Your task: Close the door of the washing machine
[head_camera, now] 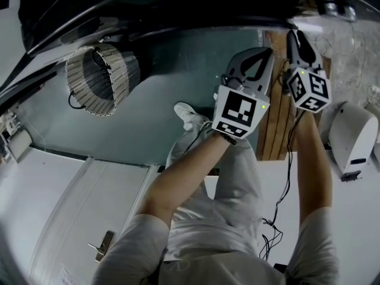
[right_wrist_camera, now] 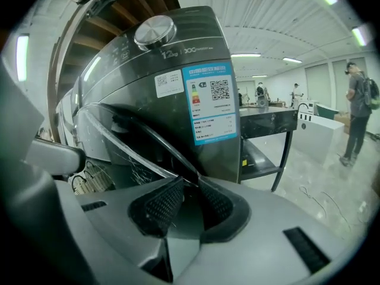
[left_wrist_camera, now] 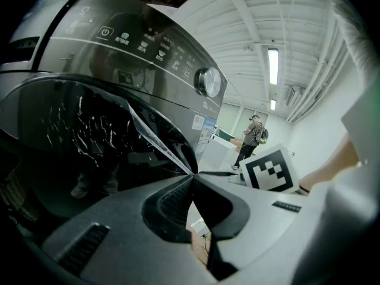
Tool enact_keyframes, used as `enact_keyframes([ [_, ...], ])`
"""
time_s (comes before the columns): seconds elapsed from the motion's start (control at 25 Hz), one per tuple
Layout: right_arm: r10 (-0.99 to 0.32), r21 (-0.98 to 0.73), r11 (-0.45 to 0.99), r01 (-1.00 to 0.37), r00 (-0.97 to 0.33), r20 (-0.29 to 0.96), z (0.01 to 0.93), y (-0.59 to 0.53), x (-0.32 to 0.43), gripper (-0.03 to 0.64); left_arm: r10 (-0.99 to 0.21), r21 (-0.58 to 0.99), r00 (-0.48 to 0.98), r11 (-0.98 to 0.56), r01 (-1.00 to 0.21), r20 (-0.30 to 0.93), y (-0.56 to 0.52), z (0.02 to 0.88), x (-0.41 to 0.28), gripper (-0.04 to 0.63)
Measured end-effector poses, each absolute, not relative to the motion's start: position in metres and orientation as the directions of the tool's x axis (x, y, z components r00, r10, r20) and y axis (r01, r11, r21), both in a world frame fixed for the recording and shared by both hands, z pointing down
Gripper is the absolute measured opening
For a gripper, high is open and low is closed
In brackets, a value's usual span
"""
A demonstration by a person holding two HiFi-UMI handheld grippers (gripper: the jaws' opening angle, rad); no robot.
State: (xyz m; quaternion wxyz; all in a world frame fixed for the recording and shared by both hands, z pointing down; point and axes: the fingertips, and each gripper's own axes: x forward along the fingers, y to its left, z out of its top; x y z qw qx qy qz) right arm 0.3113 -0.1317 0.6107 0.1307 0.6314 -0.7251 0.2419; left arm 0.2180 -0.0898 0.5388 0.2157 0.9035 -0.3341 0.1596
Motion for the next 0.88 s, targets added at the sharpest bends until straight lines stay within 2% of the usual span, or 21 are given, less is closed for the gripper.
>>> enact_keyframes([
  [0.2, -0.876, -0.18, 0.021, -0.983, -0.105, 0.471, 0.586, -0.113, 0.317, 0.015, -0.547, 0.271, 0.727, -0.688, -0.673, 0.416, -0.084, 0.518, 0.197, 0.003],
  [0.56, -0.907, -0.196, 0.101, -0.975, -0.171, 0.386, 0.472, -0.078, 0.29, 0.012, -0.606, 0.243, 0.705, -0.669, -0.702, 0.367, -0.076, 0.432, 0.127, 0.003],
  [0.76, -0.915, -0.187, 0.185, -0.965, -0.239, 0.326, 0.371, -0.058, 0.26, 0.012, -0.664, 0.206, 0.682, -0.653, -0.729, 0.307, -0.068, 0.339, 0.073, 0.003],
  [0.88, -0.934, -0.178, 0.191, -0.965, -0.235, 0.27, 0.299, -0.054, 0.249, 0.011, -0.694, 0.152, 0.687, -0.671, -0.726, 0.216, -0.066, 0.266, 0.045, 0.003],
])
